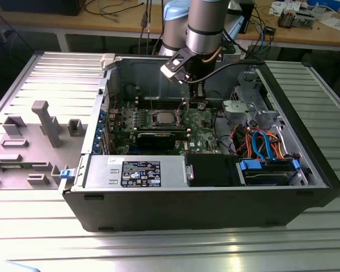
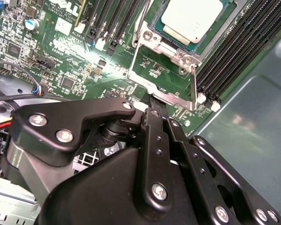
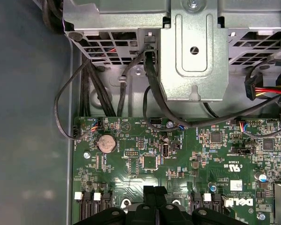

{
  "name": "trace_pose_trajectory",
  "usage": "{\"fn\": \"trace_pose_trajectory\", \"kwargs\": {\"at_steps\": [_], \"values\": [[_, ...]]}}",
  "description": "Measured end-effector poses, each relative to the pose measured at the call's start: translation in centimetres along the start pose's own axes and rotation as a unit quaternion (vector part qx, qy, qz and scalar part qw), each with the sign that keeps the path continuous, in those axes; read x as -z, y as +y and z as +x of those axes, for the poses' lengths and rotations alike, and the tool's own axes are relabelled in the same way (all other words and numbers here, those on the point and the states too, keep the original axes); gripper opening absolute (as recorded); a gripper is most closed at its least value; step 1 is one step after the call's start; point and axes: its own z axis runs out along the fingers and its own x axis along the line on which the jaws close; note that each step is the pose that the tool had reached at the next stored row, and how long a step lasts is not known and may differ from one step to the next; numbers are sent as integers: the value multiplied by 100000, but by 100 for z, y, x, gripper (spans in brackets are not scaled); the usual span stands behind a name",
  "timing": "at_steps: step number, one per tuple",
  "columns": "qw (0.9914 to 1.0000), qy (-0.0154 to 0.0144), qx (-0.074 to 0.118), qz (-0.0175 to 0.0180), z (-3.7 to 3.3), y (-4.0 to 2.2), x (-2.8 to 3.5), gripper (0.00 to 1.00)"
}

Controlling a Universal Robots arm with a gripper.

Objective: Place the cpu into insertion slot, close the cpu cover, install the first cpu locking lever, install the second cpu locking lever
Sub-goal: 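Close the cpu cover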

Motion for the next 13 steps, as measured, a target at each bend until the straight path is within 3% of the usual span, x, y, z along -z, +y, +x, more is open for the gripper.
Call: {"fn": "trace_pose_trajectory", "kwargs": {"at_steps": [13], "values": [[100000, -9, 1, 2, 0, -24, 0, 11]]}}
